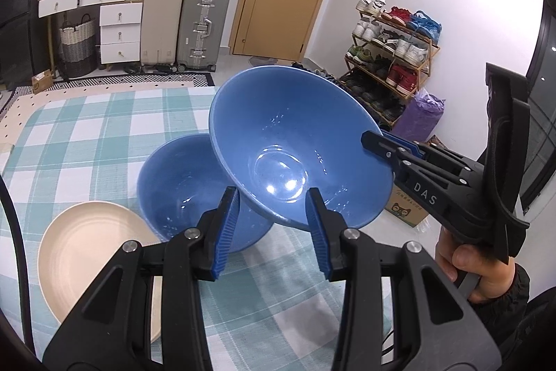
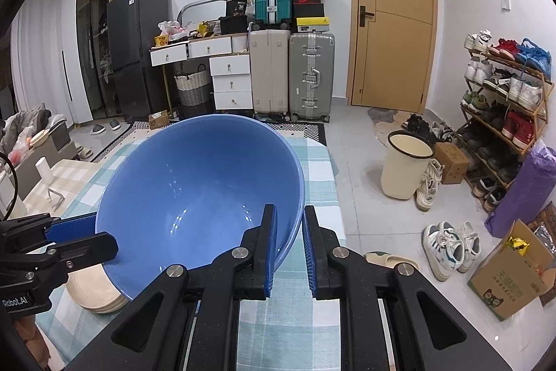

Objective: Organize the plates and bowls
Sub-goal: 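Lift the bowl with both tools and lower it into the nested bowls, then open both tools and release the bowl onto the bowl stack, then close both tools on the rim of the stacked blue bowls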

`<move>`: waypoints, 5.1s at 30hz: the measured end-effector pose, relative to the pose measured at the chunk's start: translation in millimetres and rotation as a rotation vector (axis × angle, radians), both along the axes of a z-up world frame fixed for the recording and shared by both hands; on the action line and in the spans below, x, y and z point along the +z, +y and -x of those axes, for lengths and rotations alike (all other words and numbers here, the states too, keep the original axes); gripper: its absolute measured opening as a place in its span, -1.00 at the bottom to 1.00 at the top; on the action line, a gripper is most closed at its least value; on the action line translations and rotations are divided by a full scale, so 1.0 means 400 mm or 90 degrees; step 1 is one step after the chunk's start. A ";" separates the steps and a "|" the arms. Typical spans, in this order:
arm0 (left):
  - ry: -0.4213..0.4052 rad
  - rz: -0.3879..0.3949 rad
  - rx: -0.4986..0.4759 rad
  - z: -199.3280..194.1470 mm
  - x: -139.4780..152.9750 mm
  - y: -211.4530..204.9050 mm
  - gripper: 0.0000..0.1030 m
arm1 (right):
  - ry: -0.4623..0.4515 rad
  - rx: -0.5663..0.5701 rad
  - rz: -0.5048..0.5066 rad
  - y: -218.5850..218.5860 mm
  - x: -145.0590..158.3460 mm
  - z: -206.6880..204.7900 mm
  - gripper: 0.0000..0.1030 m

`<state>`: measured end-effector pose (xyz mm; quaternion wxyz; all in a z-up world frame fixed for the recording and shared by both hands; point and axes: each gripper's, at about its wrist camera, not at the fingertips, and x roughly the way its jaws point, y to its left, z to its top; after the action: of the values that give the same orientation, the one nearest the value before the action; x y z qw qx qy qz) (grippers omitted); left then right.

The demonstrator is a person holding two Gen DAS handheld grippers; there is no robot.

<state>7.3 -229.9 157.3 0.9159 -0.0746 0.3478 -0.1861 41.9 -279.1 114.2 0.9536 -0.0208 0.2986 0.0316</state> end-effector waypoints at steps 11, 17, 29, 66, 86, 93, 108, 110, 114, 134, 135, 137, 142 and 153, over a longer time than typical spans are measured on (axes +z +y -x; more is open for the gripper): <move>0.013 -0.008 0.028 -0.003 -0.014 0.068 -0.30 | 0.017 0.026 0.003 0.060 -0.039 -0.042 -0.71; 0.024 -0.017 0.041 -0.025 -0.027 0.098 -0.30 | 0.027 0.038 0.002 0.084 -0.061 -0.070 -0.70; 0.053 -0.031 0.064 -0.075 -0.083 0.139 -0.30 | 0.049 0.060 0.003 0.128 -0.112 -0.132 -0.69; 0.077 -0.139 0.090 -0.179 -0.240 0.128 -0.30 | 0.079 0.061 0.042 0.168 -0.190 -0.166 -0.68; 0.075 -0.161 0.089 -0.212 -0.276 0.128 -0.30 | 0.085 0.049 0.067 0.188 -0.220 -0.163 -0.66; 0.084 -0.133 0.077 -0.219 -0.286 0.142 -0.12 | 0.092 0.058 0.058 0.173 -0.238 -0.163 -0.64; 0.110 -0.034 0.091 -0.291 -0.291 0.247 0.98 | 0.095 0.027 -0.049 0.117 -0.242 -0.177 0.86; 0.110 -0.025 0.094 -0.304 -0.293 0.258 0.98 | 0.101 0.018 -0.083 0.098 -0.245 -0.184 0.91; 0.126 -0.011 0.092 -0.335 -0.307 0.270 0.98 | 0.117 -0.001 -0.142 0.062 -0.257 -0.204 0.92; 0.162 0.076 0.057 -0.410 -0.395 0.278 0.34 | 0.138 0.057 -0.220 0.075 -0.319 -0.213 0.42; 0.162 0.074 0.060 -0.413 -0.396 0.278 0.30 | 0.141 0.055 -0.222 0.076 -0.320 -0.215 0.37; 0.165 0.074 0.064 -0.415 -0.399 0.278 0.15 | 0.150 0.050 -0.222 0.080 -0.325 -0.222 0.29; 0.169 0.058 0.069 -0.416 -0.406 0.272 -0.25 | 0.152 0.043 -0.224 0.092 -0.329 -0.225 -0.01; 0.154 0.032 0.088 -0.400 -0.401 0.262 -0.47 | 0.125 0.043 -0.217 0.105 -0.303 -0.197 -0.25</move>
<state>167.3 -125.3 -3.2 0.8756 -0.1434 0.4452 -0.1206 120.6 -237.2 -7.1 0.9079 0.1339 0.3800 0.1156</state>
